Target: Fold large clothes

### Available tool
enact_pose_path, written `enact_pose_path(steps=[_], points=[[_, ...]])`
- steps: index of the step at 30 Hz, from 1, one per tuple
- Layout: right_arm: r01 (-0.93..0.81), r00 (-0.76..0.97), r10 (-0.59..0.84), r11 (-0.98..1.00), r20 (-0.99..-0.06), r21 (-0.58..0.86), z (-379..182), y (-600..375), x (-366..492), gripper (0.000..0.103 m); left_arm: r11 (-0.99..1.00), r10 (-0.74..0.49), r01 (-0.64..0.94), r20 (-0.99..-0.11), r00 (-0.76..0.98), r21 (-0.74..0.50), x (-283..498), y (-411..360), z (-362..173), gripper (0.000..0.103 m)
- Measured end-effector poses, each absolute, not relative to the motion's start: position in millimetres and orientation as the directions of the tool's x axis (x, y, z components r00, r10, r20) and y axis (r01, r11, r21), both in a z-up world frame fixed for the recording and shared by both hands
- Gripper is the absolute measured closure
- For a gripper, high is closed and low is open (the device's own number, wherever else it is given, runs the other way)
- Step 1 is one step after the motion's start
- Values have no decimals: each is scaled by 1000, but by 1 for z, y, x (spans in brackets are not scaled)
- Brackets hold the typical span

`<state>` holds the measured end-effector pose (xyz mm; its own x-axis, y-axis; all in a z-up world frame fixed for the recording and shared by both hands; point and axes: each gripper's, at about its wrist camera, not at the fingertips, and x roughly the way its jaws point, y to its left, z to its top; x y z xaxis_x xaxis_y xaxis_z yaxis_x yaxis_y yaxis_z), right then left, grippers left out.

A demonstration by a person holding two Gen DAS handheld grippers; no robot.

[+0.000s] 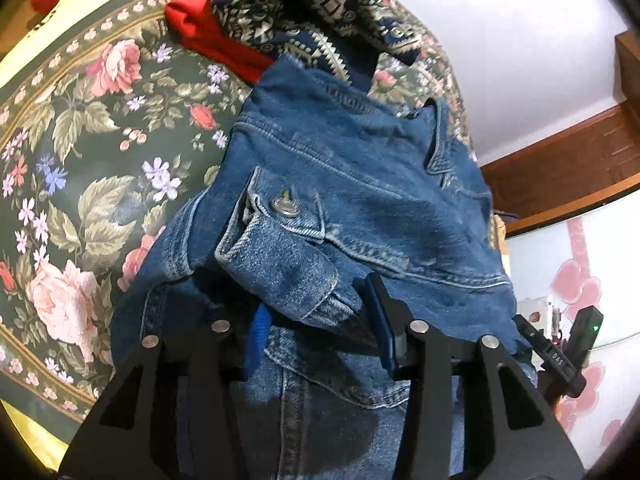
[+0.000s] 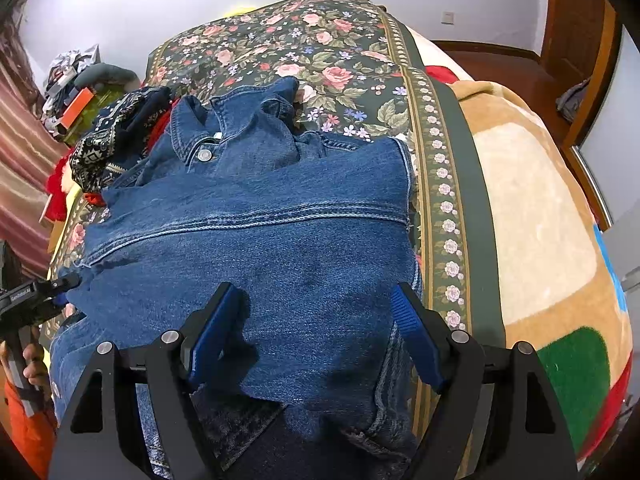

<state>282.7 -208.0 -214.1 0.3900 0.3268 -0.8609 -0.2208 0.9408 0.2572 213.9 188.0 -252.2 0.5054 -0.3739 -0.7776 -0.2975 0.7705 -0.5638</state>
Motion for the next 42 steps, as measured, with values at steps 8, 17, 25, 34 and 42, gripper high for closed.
enact_pose_path(steps=[8,17,25,34,42], points=[[-221,399,327,941,-857,256,-202,-209,285,27,925,-181,-139,-732,657,-353,237,158,-163,79],[-229,463,329,941,-823,247,-177,-207,294,27,964,-92,-73,-575,813,-257,237,154,-99,79],[-240,375,326,938,-868,248,-205,-197,291,27,941,-96,-228,-846,524,-248,250,192,-230,69],[-242,358,334,935,-872,259,-200,-196,298,27,939,-51,-278,-883,467,-201,213,202,-249,34],[-239,414,337,936,-846,256,-182,-205,310,27,940,18,-303,-863,505,-157,223,230,-216,33]])
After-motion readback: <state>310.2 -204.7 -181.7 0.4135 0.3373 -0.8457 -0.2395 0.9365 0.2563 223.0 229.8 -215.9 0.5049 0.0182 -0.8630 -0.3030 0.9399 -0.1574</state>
